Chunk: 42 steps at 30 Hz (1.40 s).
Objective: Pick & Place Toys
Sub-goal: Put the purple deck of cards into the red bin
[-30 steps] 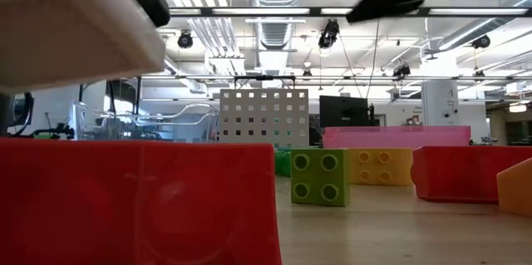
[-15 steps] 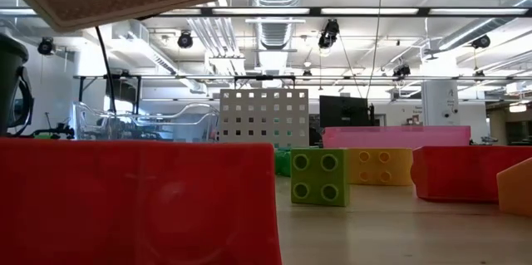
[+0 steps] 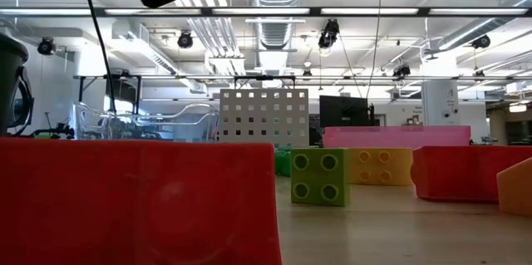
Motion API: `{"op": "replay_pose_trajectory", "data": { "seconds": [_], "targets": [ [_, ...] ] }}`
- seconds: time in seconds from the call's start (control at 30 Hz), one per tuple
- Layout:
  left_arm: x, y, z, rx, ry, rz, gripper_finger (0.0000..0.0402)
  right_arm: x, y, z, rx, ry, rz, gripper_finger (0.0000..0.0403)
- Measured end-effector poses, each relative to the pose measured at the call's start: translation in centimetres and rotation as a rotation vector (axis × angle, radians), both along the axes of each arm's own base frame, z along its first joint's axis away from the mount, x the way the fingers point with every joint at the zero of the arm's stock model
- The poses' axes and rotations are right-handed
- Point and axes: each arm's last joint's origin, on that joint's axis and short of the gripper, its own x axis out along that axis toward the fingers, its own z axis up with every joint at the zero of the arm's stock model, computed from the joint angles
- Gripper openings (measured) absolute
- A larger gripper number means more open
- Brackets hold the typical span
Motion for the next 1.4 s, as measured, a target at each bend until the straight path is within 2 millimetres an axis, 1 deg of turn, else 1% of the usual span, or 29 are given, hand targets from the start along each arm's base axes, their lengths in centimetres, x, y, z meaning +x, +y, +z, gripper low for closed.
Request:
{"op": "replay_pose_trajectory", "data": {
  "seconds": [0.3, 0.4, 0.5, 0.67, 0.8, 1.1, 1.2, 1.3, 1.4],
  "targets": [
    [0.5, 0.0, 1.0, 0.008, -0.072, -0.054, 0.0288, 0.1, -0.2, 0.9, 0.056, 0.001, 0.095, 0.0307],
    [0.7, -0.1, 1.7, 0.005, -0.109, -0.073, 0.0288, 0.4, -0.4, 0.8, 0.045, 0.005, 0.106, 0.0294],
    [0.8, -0.2, 1.9, -0.001, -0.124, -0.08, 0.0288, 0.6, -0.6, 1.1, 0.043, -0.01, 0.11, 0.0263],
    [0.9, -0.2, 1.9, -0.004, -0.129, -0.08, 0.0288, 0.9, -1.0, 1.2, 0.039, -0.021, 0.107, 0.0195],
    [0.9, -0.2, 2.0, -0.011, -0.142, -0.085, 0.0288, 1.1, -1.1, 1.3, 0.034, -0.026, 0.108, 0.0148],
    [1.0, -0.2, 2.1, -0.018, -0.148, -0.086, 0.0288, 1.1, -1.1, 1.4, 0.038, -0.038, 0.128, 0.0063],
    [1.0, -0.2, 2.1, -0.018, -0.147, -0.083, 0.0288, 1.1, -1.1, 1.4, 0.041, -0.037, 0.129, 0.0043],
    [1.0, -0.2, 2.1, -0.021, -0.145, -0.079, 0.029, 1.1, -1.1, 1.5, 0.041, -0.035, 0.132, 0.0043],
    [1.0, -0.2, 2.1, -0.036, -0.128, -0.058, 0.0323, 1.1, -1.0, 1.5, 0.041, -0.032, 0.143, 0.0043]
  ]
}}
